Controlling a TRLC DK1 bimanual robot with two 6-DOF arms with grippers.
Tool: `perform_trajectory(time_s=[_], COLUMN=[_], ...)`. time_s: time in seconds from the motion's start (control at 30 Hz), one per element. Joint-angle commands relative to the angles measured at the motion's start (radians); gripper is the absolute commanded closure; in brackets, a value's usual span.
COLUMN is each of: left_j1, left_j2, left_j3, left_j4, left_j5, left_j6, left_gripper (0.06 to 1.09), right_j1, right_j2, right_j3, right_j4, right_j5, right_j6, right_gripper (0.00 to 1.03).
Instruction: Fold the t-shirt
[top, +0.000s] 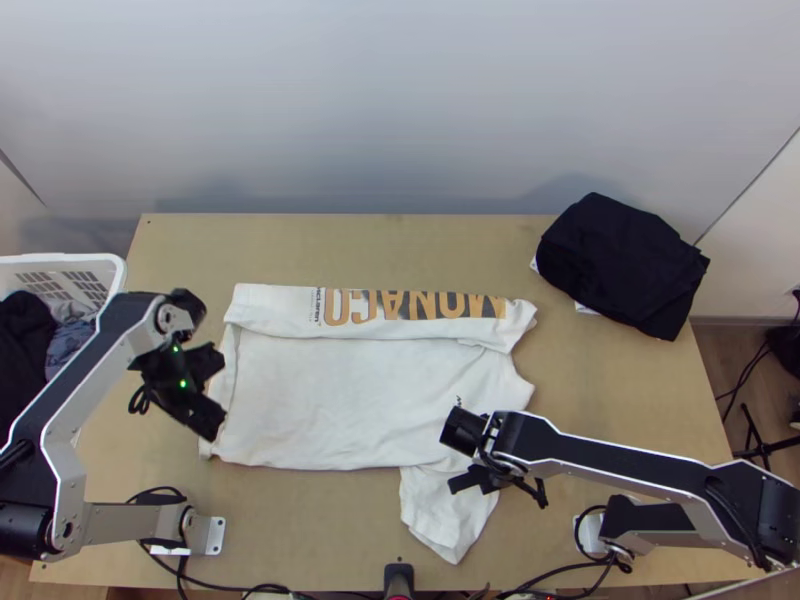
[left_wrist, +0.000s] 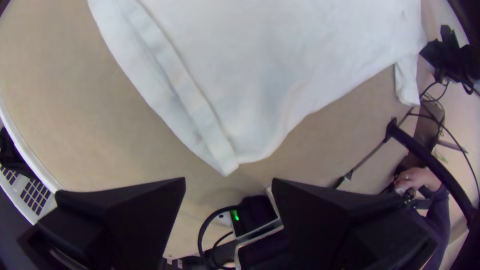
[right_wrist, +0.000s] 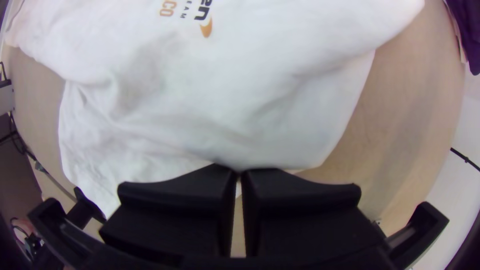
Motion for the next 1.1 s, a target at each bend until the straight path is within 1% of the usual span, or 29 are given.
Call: perform_trajectory(time_s=[0.0, 0.03, 0.07, 0.23, 0.33, 0.5, 0.53, 0.57, 0.63, 0.73, 0.87, 1.0, 1.07], left_j1=[-0.028, -0.022, -0.019, -0.016, -0.023, -0.026, -0.030, -0.033, -0.034, -0.046, -0.049, 0.047, 0.090], left_j2=[0.007, 0.009, 0.015, 0.036, 0.052, 0.070, 0.070, 0.065, 0.059, 0.052, 0.025, 0.021, 0.024], left_j3=[-0.088, -0.096, -0.100, -0.122, -0.143, -0.149, -0.157, -0.163, -0.172, -0.197, -0.217, -0.191, -0.171], left_j4=[0.038, 0.055, 0.067, 0.074, 0.110, 0.150, 0.149, 0.156, 0.173, 0.182, 0.195, 0.199, 0.199], left_j5=[-0.042, -0.040, -0.042, -0.050, -0.071, -0.068, -0.065, -0.057, -0.025, -0.007, -0.007, -0.008, -0.008], left_j6=[0.028, 0.028, 0.025, 0.022, 0.011, -0.008, -0.008, -0.008, -0.020, -0.031, -0.028, 0.029, 0.051], left_gripper=[0.40, 0.45, 0.46, 0.46, 0.46, 0.46, 0.53, 0.65, 0.84, 1.05, 1.05, 1.05, 1.05], right_j1=[-0.002, -0.002, -0.001, 0.001, -0.001, -0.001, -0.001, -0.001, -0.002, -0.004, -0.008, -0.053, -0.085], right_j2=[-0.012, -0.014, -0.017, -0.026, -0.031, -0.036, -0.036, -0.036, -0.037, -0.046, -0.089, -0.169, -0.203], right_j3=[-0.005, -0.007, -0.008, -0.007, -0.007, -0.005, -0.005, -0.005, -0.002, 0.012, 0.033, 0.045, 0.042], right_j4=[0.000, 0.000, -0.001, -0.001, -0.001, -0.001, -0.001, -0.001, -0.001, -0.003, -0.020, -0.044, -0.061], right_j5=[-0.001, -0.003, -0.003, -0.003, -0.003, -0.003, -0.003, -0.001, -0.001, -0.003, -0.003, -0.001, -0.001], right_j6=[0.005, 0.005, 0.008, 0.010, 0.008, 0.007, 0.005, 0.005, 0.002, 0.001, -0.001, -0.003, -0.029], right_gripper=[1.00, 1.00, 1.00, 1.00, 1.00, 1.00, 1.00, 1.00, 1.00, 1.00, 1.00, 1.00, 1.00])
